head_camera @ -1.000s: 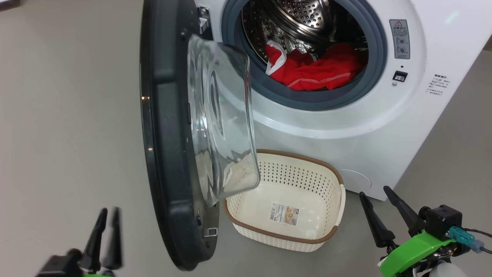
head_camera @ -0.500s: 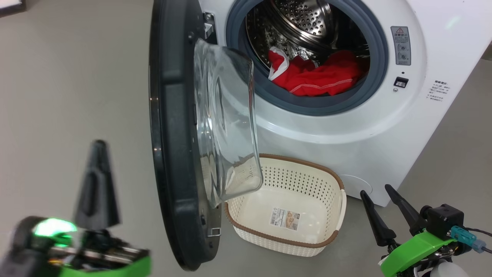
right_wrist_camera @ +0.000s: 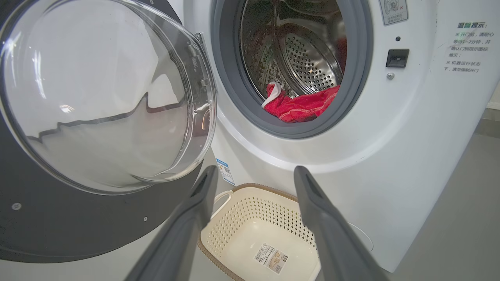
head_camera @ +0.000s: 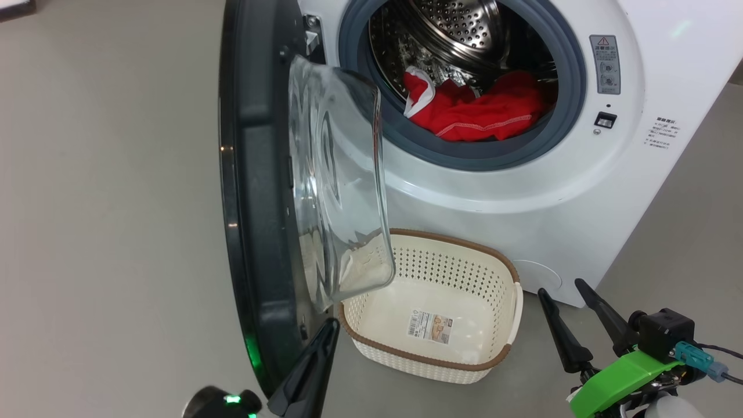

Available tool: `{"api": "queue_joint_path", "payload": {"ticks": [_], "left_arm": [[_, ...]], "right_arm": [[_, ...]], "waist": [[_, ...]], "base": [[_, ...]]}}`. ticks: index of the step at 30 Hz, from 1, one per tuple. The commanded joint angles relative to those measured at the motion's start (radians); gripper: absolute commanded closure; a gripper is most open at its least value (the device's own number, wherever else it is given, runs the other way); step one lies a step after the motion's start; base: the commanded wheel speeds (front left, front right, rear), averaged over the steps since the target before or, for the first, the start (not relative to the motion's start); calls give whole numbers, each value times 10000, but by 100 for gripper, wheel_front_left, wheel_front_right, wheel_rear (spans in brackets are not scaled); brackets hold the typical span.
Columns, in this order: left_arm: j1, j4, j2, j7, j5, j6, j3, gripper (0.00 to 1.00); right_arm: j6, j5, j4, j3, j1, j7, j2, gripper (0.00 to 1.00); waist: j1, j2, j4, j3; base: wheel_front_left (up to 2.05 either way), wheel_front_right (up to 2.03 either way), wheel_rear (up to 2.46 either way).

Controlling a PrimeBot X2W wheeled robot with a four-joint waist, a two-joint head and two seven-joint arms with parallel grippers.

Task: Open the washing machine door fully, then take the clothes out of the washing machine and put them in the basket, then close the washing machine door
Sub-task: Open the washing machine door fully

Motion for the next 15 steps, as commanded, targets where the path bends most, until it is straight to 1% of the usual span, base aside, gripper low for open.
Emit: {"api": "queue_joint_path", "payload": {"ticks": [1, 2, 6, 10, 15], "left_arm": [[-174, 83, 27, 76, -329, -81, 259, 100], [-160, 302, 8, 89, -632, -83, 288, 100], [-336, 1095, 40, 124, -879, -82, 411, 100], [-517, 1550, 75, 51, -864, 38, 600, 100], [-567, 1756, 82, -41, -834, 228, 777, 100]], "right_arm": [[16, 6, -235, 190, -145, -120, -69, 0], [16, -2, -223, 193, -154, -120, -71, 0], [16, -26, -188, 180, -173, -120, -80, 0], [16, -50, -197, 128, -208, -120, -92, 0], [16, -76, -231, 87, -208, -120, -99, 0]], "waist": [[0, 0, -3, 10], [0, 0, -7, 23], [0, 0, 5, 62], [0, 0, 9, 97], [0, 0, 42, 115]], "base": [[0, 0, 0], [0, 0, 0], [0, 0, 0], [0, 0, 0], [0, 0, 0]]}}
